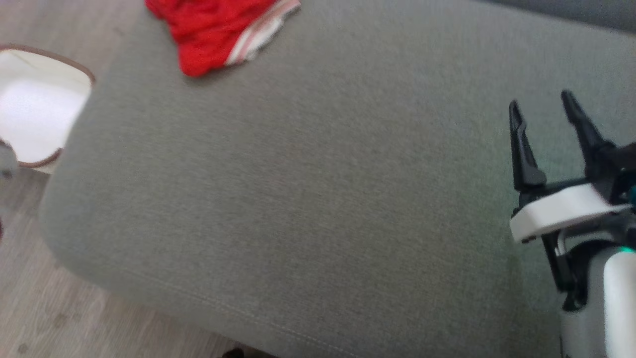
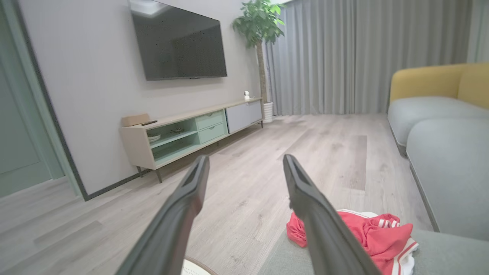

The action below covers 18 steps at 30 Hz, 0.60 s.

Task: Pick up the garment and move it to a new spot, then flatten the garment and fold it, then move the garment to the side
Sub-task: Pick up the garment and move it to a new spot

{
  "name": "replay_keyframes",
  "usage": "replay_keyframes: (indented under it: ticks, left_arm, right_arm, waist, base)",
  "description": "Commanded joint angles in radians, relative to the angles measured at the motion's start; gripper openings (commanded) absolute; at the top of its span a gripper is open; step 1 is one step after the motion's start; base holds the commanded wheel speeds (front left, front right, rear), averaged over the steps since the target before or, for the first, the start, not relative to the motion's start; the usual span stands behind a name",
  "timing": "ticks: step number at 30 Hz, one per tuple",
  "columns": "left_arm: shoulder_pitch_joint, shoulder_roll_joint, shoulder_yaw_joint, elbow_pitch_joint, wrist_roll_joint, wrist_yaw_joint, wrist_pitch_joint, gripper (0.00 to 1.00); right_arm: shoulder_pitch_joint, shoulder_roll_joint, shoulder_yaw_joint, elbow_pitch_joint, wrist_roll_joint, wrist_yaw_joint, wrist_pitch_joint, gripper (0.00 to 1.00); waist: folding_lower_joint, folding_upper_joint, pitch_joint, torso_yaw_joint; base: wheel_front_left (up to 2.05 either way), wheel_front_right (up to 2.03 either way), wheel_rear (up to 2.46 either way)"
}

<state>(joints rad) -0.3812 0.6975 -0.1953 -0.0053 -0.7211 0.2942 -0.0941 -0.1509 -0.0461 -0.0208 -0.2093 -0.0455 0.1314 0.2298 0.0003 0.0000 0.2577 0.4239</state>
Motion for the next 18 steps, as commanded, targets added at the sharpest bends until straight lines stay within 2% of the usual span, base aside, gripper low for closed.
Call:
replay_keyframes:
  ticks: [1,4,9,15,16,18]
  left_arm:
    - [-0.123,0.069,0.028,0.038,0.012,-0.022,0.028,1.00]
    - [-0.266,0.063,-0.023,0.152,0.033,-0.068,0.068,1.00]
    - [-0.436,-0.018,-0.104,0.340,0.018,-0.163,0.118,1.00]
    - [-0.516,-0.102,-0.188,0.523,-0.012,-0.293,0.170,1.00]
    - [-0.530,-0.123,-0.209,0.576,-0.019,-0.328,0.183,1.00]
    - [-0.542,-0.139,-0.229,0.621,-0.018,-0.353,0.191,1.00]
  right_arm:
    - [-0.059,-0.007,0.033,-0.069,-0.015,-0.001,0.019,1.00]
    - [-0.087,-0.023,0.056,-0.121,-0.021,-0.001,0.049,1.00]
    - [-0.116,-0.045,0.094,-0.194,-0.015,-0.001,0.100,1.00]
    - [-0.120,-0.064,0.098,-0.266,-0.022,-0.001,0.147,1.00]
    - [-0.113,-0.072,0.091,-0.282,-0.027,-0.001,0.158,1.00]
    - [-0.109,-0.079,0.085,-0.294,-0.029,-0.001,0.164,1.00]
  waist:
    - [-0.0003,0.0000,0.116,-0.079]
    - [-0.0003,0.0000,0.180,-0.109]
    - [-0.0003,0.0000,0.258,-0.147]
    - [-0.0003,0.0000,0.324,-0.160]
    - [-0.0003,0.0000,0.336,-0.159]
    - [-0.0003,0.0000,0.345,-0.160]
  base:
    - [0.00,0.00,0.00]
    - [0.00,0.00,0.00]
    - [0.00,0.00,0.00]
    - [0.00,0.00,0.00]
    - [0.00,0.00,0.00]
    - [0.00,0.00,0.00]
